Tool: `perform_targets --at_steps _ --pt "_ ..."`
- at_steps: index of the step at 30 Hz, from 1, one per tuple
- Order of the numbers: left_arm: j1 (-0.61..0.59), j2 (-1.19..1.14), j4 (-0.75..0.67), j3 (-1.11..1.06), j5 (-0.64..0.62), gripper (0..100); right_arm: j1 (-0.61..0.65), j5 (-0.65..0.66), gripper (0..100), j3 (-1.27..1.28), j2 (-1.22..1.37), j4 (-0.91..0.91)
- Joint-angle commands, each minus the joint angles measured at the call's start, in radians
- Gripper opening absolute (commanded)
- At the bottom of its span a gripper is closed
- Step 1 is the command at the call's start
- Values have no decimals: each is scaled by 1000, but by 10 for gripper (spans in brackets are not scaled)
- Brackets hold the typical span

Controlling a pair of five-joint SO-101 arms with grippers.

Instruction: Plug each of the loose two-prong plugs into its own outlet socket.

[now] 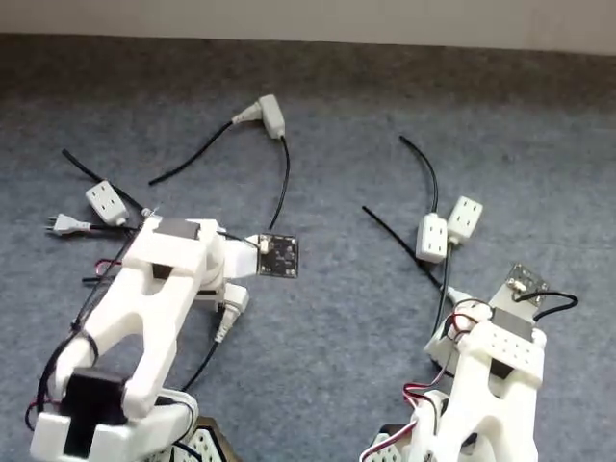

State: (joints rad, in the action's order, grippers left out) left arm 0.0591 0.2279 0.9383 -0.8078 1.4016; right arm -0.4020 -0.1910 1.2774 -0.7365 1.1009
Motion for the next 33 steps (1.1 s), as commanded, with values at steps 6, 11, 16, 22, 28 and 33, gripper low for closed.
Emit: perform_targets --at_steps 6,11,16,22,28,33 --pt "-19 -225 -63 122 261 219 4 -5 8 -4 4 -15" --pt "-22 -251 -63 205 107 58 4 -5 8 -4 4 -16" --pt "-24 -251 -63 344 -127 6 5 -5 8 -4 4 -16" --pt "-16 -251 58 598 -390 6 7 -5 9 -4 4 -16" --pt "-7 -262 284 941 -460 6 7 -5 9 -4 4 -16" --pt "30 -334 267 1178 -692 6 7 -5 10 -4 4 -16"
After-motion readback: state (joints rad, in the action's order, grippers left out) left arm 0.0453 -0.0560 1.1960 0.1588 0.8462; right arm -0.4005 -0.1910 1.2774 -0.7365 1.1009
